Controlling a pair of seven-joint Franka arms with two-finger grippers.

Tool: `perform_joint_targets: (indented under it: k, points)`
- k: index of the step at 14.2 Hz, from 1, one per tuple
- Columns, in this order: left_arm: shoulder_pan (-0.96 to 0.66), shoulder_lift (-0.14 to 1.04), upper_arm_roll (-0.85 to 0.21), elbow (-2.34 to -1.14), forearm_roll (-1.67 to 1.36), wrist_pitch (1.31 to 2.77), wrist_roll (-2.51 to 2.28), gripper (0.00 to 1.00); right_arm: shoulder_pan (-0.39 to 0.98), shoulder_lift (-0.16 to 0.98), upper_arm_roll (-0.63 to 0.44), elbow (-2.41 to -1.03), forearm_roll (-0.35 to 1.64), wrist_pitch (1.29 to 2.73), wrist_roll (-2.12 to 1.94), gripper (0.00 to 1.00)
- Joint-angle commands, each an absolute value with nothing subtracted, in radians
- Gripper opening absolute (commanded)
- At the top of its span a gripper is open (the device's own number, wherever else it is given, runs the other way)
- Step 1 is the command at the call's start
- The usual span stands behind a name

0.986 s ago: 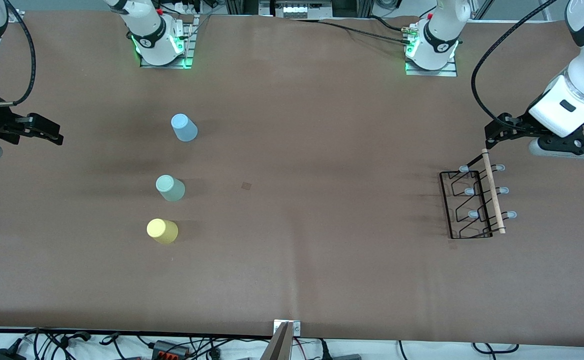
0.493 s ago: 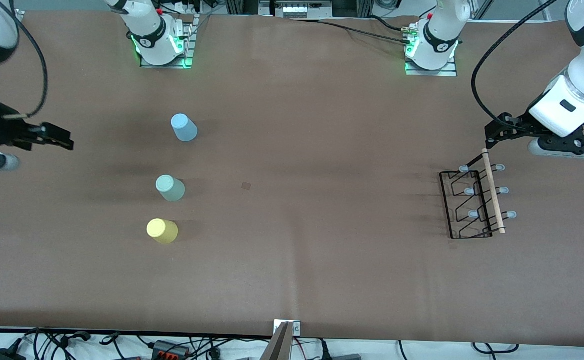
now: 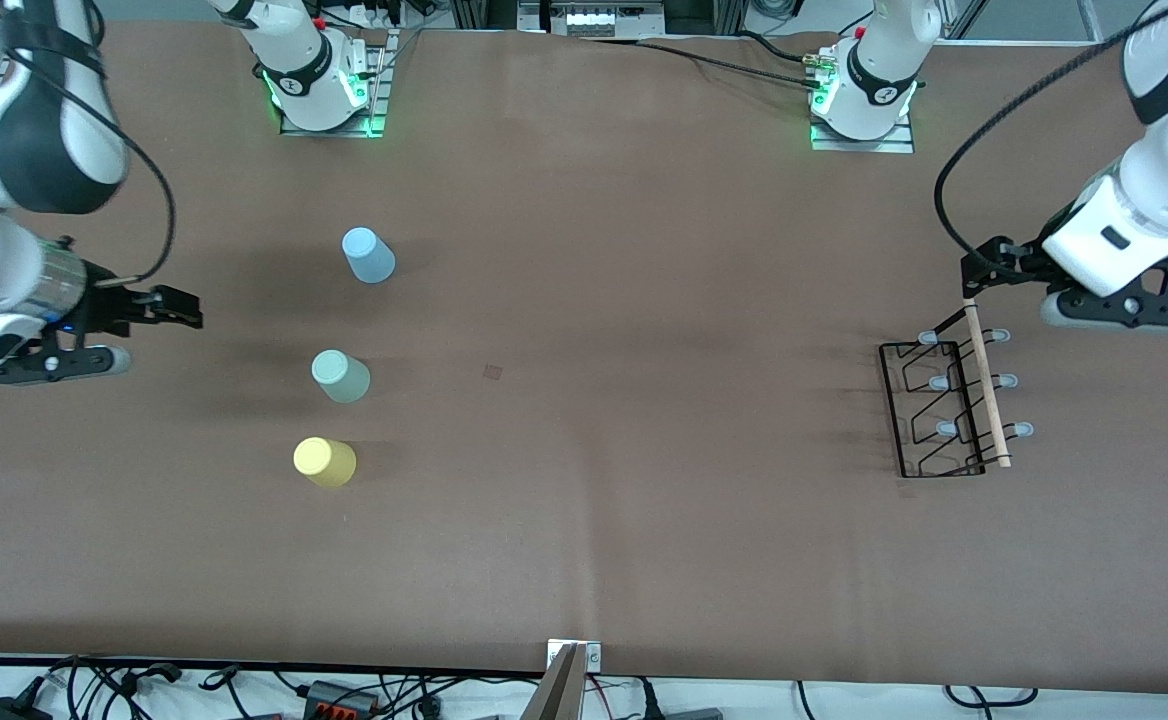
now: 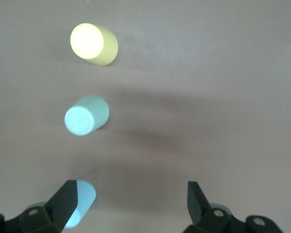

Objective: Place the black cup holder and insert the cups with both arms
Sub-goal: 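Reach the right gripper to the teal cup while the left gripper reaches the rack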

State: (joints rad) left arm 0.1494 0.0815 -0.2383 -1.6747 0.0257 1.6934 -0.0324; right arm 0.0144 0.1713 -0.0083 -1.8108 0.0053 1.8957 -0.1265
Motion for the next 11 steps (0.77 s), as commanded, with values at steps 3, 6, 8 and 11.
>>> perform_joint_targets:
  k: [3, 6, 8, 11]
  points:
    - [0.187, 0.25, -0.241, -1.623, 0.086, 1.733, -0.014, 1.0, 0.017, 0.055, 0.003, -2.13, 0.017, 2.192, -0.111, 1.0]
    - [0.231, 0.325, -0.241, -1.637, 0.189, 1.842, -0.011, 0.98, 0.04, 0.084, 0.003, -2.155, 0.018, 2.244, -0.091, 1.0]
    - [0.25, 0.369, -0.241, -1.638, 0.19, 1.85, 0.0, 0.94, 0.061, 0.109, 0.003, -2.155, 0.02, 2.281, -0.089, 1.0]
    - [0.264, 0.41, -0.241, -1.664, 0.193, 1.94, 0.011, 0.92, 0.067, 0.155, 0.003, -2.158, 0.026, 2.342, -0.087, 1.0]
